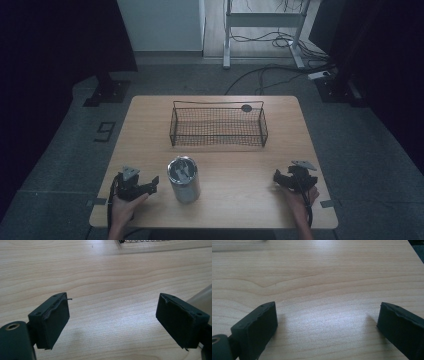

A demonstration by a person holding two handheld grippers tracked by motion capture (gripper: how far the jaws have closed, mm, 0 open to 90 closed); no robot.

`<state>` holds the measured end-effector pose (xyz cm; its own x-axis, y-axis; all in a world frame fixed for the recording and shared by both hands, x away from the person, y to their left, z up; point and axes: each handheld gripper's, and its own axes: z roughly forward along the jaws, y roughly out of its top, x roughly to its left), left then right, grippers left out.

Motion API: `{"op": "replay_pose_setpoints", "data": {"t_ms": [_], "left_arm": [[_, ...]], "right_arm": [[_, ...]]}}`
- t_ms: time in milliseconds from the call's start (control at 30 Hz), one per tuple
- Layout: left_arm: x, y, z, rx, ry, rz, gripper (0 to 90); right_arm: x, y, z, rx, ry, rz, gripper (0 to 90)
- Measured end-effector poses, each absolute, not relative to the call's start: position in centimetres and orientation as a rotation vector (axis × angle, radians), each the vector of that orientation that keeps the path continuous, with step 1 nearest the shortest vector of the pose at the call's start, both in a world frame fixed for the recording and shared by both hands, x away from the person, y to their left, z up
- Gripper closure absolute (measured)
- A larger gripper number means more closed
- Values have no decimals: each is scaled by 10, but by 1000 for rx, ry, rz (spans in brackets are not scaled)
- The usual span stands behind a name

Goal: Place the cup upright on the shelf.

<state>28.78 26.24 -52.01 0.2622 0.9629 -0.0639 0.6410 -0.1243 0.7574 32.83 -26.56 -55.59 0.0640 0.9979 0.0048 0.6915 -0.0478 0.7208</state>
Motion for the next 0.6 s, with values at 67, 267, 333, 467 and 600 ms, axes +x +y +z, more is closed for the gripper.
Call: {"op": "replay_pose_setpoints", "data": {"t_ms": [67, 267, 333, 467, 600], "left_arm": [[287, 262, -519, 1848, 1450, 595, 118], [285, 262, -517, 1832, 1443, 582, 119], [284, 260, -516, 1832, 1437, 577, 123], [283, 258, -514, 1835, 1420, 573, 123], [282, 258, -512, 1837, 1409, 578, 117]], "right_arm": [[328, -265, -556, 1798, 1680, 723, 28], [327, -263, -556, 1776, 1678, 710, 41], [326, -261, -555, 1759, 1675, 699, 46], [326, -260, -555, 1745, 1677, 690, 46], [327, -261, -555, 1760, 1674, 697, 44]]}}
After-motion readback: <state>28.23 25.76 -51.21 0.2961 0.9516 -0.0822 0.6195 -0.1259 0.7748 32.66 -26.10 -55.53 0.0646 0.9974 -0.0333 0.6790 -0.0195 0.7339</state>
